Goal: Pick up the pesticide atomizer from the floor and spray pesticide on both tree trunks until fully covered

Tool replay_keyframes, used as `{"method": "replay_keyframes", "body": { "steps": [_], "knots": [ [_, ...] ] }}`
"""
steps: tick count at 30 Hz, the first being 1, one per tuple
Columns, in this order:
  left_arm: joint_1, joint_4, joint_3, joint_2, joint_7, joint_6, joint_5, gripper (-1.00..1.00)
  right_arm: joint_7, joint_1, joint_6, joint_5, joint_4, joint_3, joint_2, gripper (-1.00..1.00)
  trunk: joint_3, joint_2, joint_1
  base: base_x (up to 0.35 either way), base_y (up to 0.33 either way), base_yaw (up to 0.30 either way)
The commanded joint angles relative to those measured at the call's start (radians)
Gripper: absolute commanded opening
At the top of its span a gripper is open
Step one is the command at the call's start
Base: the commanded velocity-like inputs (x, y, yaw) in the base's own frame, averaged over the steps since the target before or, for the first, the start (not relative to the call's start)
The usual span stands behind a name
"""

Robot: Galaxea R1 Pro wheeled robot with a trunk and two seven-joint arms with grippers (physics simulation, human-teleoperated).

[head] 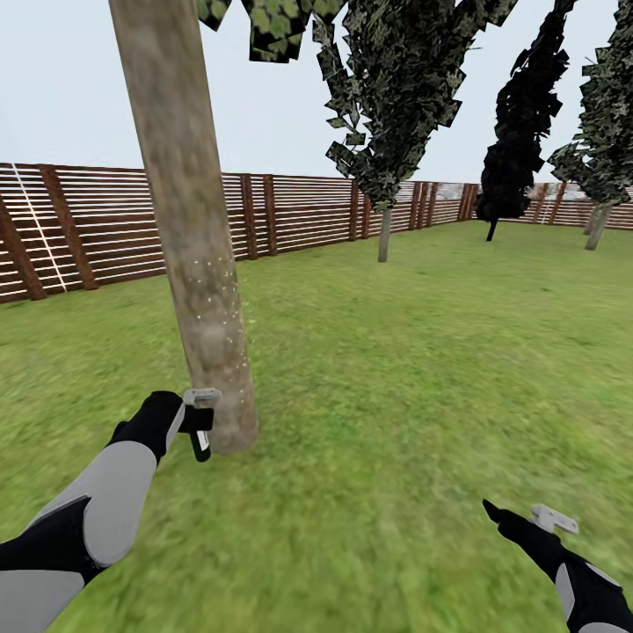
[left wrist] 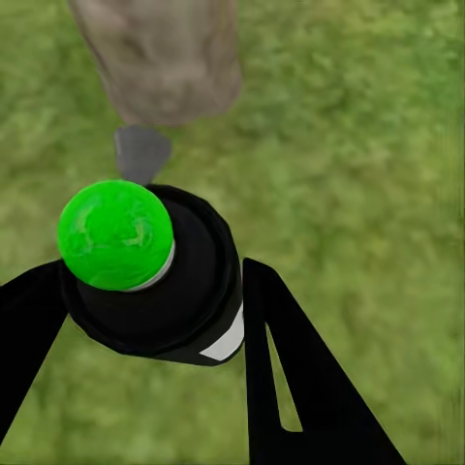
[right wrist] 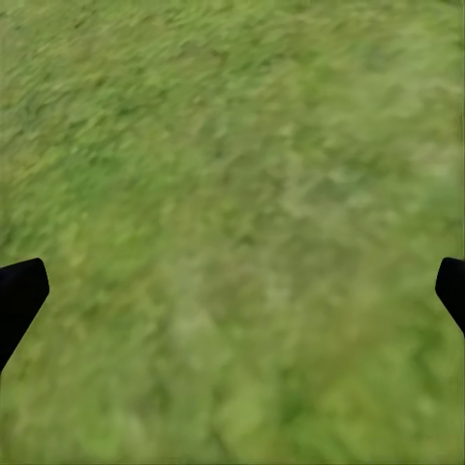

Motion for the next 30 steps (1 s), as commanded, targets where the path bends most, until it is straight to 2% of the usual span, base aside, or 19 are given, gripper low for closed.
{"method": "replay_keyframes", "body": {
  "steps": [1, 8, 16, 22, 30],
  "knots": [
    [0.0, 0.001, 0.0, 0.0, 0.0, -0.001, 0.0, -1.0, 0.0, 0.0, 0.0, 0.0, 0.0, 0.0, 0.0, 1.0, 0.0, 0.0, 0.0, 0.012, 0.0, 0.0],
    [0.005, 0.003, 0.001, -0.015, 0.0, -0.003, 0.0, -1.0, 0.0, 0.0, 0.0, 0.0, 0.0, 0.0, 0.0, 1.0, -0.004, 0.0, 0.0, 0.12, -0.106, 0.108],
    [0.007, 0.003, 0.003, -0.016, 0.001, -0.017, 0.0, -1.0, 0.0, 0.0, 0.0, 0.0, 0.0, 0.0, 0.0, 1.0, -0.005, 0.0, 0.0, 0.045, -0.023, 0.014],
    [0.007, 0.003, 0.003, -0.016, 0.001, -0.017, 0.0, -1.0, 0.0, 0.0, 0.0, 0.0, 0.0, 0.0, 0.0, 1.0, -0.005, 0.0, 0.0, 0.244, 0.0, 0.0],
    [0.007, 0.003, 0.005, -0.014, 0.001, -0.017, 0.0, -1.0, 0.0, 0.0, 0.0, 0.0, 0.0, 0.0, 0.0, 1.0, -0.005, 0.0, 0.0, 0.017, 0.0, 0.0]
  ]
}}
